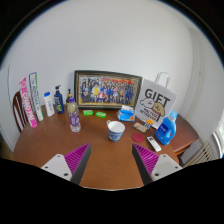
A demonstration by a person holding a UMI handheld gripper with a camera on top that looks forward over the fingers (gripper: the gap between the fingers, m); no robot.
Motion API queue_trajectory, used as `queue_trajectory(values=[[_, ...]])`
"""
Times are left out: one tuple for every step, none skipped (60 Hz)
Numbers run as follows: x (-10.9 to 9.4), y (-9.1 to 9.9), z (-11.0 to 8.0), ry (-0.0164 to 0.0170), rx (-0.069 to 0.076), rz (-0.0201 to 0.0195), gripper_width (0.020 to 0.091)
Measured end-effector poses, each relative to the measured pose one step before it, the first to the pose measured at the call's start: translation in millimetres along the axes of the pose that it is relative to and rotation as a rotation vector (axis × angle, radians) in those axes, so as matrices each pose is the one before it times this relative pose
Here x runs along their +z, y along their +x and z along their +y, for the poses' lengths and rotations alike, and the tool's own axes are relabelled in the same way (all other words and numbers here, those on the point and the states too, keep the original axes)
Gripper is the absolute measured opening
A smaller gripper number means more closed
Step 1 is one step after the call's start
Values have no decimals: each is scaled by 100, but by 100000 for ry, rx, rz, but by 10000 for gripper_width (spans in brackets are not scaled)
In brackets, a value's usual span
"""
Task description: Pour water
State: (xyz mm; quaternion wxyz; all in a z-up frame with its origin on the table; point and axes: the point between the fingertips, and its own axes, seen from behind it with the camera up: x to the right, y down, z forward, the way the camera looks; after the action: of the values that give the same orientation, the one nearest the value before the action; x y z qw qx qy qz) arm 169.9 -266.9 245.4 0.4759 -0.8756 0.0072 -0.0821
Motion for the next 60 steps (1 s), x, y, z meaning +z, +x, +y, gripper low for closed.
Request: queue_trajectory(values=[[74,-151,-9,55,-18,-408,854],[105,-222,-2,42,-15,-511,853],[173,-277,-40,60,-22,-542,853],[204,-299,-44,25,-44,-520,853],[265,-345,-75,36,-26,-456,853],[246,-381,-98,13,-5,-405,855],[266,-404,-78,-14,-116,-399,855],[199,-357,-39,-113,-51,-574,853],[341,-487,-61,-83,-177,-536,852],[340,-483,-38,-70,-151,-554,853],[332,-475,-62,-108,-144,-571,853],[338,-483,-63,-121,-123,-573,853],[374,-503,-90,-59,-109,-685,853],[393,-536,-110,35,-129,-725,854],[404,-562,-118,62,-113,-762,855],[432,-558,-105,49,-150,-785,855],[491,-603,-98,64,-174,-789,856],[507,-603,-109,136,-162,-781,855],[552,-604,-167,321,-202,-806,854],[564,-563,-200,475,-180,-816,856],[602,-573,-197,597,-133,-728,857],[642,-571,-179,629,-100,-661,858],[642,-523,-170,591,-151,-594,855],[702,-555,-145,560,-93,-520,858],[759,-541,-154,545,-67,-519,856],[791,-533,-166,571,-62,-525,857],[844,-537,-133,592,-1,-527,856],[877,-537,-144,707,113,-496,857],[880,-519,-147,730,129,-526,856],[914,-512,-114,807,116,-559,859],[947,-499,-106,818,48,-547,856],[911,-467,-6,922,-101,-591,858],[967,-445,-36,683,15,-475,859],[1029,-443,-91,466,162,-235,856],[980,-377,-17,690,134,-89,858],[903,-309,37,998,91,-30,858],[975,-299,11,638,135,105,858],[1048,-300,23,188,210,256,856],[950,-275,97,218,119,187,856],[856,-274,154,402,122,33,858],[967,-253,6,63,371,164,860],[792,-197,32,685,346,-36,859],[859,-195,-22,626,435,59,857],[864,-159,4,576,391,147,856],[843,-105,69,401,383,134,853],[807,-46,81,289,396,285,856],[769,3,62,273,520,448,857],[742,43,53,314,586,580,857],[735,40,57,317,652,602,855],[701,7,70,296,617,472,854],[671,-9,79,269,550,359,848],[637,27,95,264,503,357,841],[598,95,110,157,492,567,833],[619,99,104,-98,518,719,824],[517,96,121,140,428,532,818],[454,49,122,379,249,209,810],[476,10,117,161,218,112,801],[441,36,59,306,116,-162,789],[384,27,22,241,92,122,775],[324,-23,-14,410,-39,-4,756]])
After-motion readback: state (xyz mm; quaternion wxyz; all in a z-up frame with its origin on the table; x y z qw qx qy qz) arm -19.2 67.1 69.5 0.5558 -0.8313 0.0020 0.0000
